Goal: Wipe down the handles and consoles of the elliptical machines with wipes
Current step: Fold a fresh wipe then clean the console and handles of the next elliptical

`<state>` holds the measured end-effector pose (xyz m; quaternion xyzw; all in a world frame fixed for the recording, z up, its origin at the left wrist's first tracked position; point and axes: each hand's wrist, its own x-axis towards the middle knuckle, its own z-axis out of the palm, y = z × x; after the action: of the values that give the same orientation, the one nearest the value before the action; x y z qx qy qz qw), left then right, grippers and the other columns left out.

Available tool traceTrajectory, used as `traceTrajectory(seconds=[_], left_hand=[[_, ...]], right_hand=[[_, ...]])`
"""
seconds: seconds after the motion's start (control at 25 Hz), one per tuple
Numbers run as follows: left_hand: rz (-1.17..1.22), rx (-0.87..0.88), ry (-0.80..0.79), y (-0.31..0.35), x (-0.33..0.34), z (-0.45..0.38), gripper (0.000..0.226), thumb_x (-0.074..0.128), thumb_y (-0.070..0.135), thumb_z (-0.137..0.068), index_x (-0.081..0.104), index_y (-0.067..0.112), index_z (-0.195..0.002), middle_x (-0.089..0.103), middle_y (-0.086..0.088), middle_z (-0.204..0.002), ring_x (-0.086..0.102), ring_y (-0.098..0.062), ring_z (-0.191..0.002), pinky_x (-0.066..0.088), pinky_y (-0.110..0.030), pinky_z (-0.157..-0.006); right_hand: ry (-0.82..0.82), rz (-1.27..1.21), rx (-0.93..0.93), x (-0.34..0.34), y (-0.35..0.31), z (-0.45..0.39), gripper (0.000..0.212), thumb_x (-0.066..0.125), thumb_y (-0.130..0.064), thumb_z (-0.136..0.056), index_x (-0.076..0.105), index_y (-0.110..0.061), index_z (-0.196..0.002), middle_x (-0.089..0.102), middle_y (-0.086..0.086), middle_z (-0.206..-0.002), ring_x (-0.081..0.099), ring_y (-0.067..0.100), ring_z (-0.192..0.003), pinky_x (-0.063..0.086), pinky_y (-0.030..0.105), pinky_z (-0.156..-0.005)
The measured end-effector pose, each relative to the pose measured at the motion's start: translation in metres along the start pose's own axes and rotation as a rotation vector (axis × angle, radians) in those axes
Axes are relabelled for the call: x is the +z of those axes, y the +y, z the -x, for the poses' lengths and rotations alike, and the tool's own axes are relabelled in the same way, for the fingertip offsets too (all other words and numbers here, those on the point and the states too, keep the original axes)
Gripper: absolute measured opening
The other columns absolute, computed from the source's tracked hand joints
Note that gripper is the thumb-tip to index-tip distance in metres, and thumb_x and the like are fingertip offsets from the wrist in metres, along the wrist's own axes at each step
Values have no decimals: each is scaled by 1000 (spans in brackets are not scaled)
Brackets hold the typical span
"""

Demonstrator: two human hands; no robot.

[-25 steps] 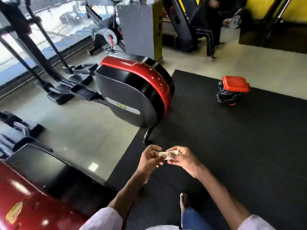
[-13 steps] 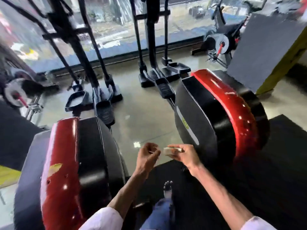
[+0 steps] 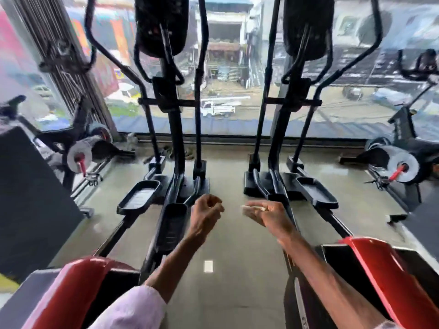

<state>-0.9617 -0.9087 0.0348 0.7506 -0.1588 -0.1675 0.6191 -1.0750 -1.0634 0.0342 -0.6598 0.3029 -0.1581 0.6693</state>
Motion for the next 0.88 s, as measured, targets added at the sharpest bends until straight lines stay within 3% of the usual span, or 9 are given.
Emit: traceTrajectory(seconds=[0.08, 0.16, 0.24, 0.4, 0.48, 0.56, 0.76, 0.88], left_hand=[[-41, 46, 78, 36, 2, -64, 9, 62, 7, -81, 68, 15, -81, 71, 0, -67, 60, -10, -54, 47, -19, -51], [-62, 102, 112, 66, 2, -121, 9, 63, 9, -79, 68, 16, -80, 72, 0, -68, 62, -11, -59, 51, -24, -57], [-85, 153, 152, 98, 5, -185, 11, 63, 4, -78, 67, 14, -80, 73, -6, -74, 63, -17, -62, 54, -31, -61], [-130, 209, 289, 167, 0, -302, 12, 64, 4, -79, 68, 15, -81, 74, -7, -77, 65, -18, -65, 54, -31, -63], [-151, 234, 347, 190, -6, -345, 11, 60, 2, -82, 68, 11, -84, 73, -8, -75, 64, -18, -65, 51, -26, -59], [-190, 266, 395, 212, -15, -394, 11, 57, -2, -85, 67, 3, -89, 73, -13, -78, 61, -18, -64, 47, -19, -53], [-158, 312, 485, 247, -53, -526, 16, 56, -5, -85, 62, 9, -79, 70, -14, -78, 60, -21, -63, 49, -21, -52], [-137, 330, 492, 252, -79, -605, 4, 59, 16, -72, 62, 13, -73, 70, -7, -71, 65, -26, -65, 56, -38, -66]], right_hand=[[-38, -11, -72, 2, -42, -66, 28, 55, 15, -91, 72, -7, -92, 74, 20, -101, 74, 25, -88, 59, 19, -75], [-80, -2, -157, 9, -82, -126, 34, 48, 18, -92, 70, -8, -90, 72, 20, -100, 72, 25, -87, 58, 15, -71], [-101, 20, -266, 17, -125, -193, 37, 46, 18, -91, 72, -9, -90, 73, 21, -103, 72, 26, -91, 59, 19, -75], [-188, 102, -442, 25, -214, -315, 30, 54, 12, -89, 76, -7, -99, 75, 14, -101, 72, 26, -95, 61, 31, -83], [-206, 125, -500, 31, -251, -365, 24, 65, 0, -83, 78, -19, -88, 77, 13, -93, 74, 31, -95, 60, 45, -89], [-211, 131, -566, 41, -291, -416, 18, 65, -12, -72, 77, -25, -77, 78, 12, -88, 75, 32, -91, 59, 51, -90], [-250, 198, -747, 87, -354, -527, 27, 57, -1, -83, 76, -20, -85, 78, 7, -86, 76, 20, -85, 60, 44, -89], [-200, 307, -858, 127, -378, -587, 29, 55, 1, -83, 76, -18, -87, 77, 0, -86, 76, 15, -85, 61, 33, -85]])
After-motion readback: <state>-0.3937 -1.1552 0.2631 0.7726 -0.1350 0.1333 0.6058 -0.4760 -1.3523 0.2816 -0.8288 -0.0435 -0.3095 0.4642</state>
